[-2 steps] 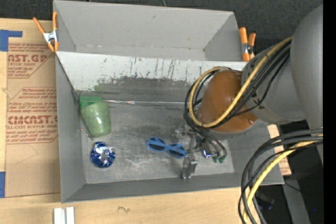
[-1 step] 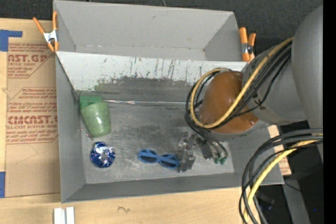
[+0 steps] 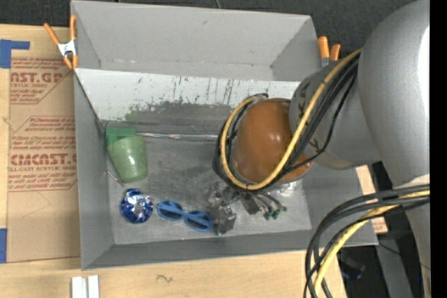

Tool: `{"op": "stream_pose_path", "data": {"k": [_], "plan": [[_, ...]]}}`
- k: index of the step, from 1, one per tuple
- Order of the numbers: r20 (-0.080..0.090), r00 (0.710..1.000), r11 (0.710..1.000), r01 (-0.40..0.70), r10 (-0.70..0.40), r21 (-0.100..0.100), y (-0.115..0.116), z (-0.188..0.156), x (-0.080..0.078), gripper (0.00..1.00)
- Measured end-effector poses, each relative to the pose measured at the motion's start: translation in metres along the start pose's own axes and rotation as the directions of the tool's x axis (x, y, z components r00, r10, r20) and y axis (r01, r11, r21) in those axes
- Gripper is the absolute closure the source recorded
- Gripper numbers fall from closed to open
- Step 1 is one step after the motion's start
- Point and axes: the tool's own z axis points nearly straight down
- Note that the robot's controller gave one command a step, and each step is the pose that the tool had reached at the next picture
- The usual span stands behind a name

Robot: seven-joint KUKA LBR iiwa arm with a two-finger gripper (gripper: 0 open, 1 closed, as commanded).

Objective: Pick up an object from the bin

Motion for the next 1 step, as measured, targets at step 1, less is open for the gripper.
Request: {"op": "stream_pose_path", "data": {"k": [1], "plan": [[0.014, 1.0, 1.0, -0.002, 0.002, 0.004, -0.0018, -0.0027, -0.0038, 0.0]]}}
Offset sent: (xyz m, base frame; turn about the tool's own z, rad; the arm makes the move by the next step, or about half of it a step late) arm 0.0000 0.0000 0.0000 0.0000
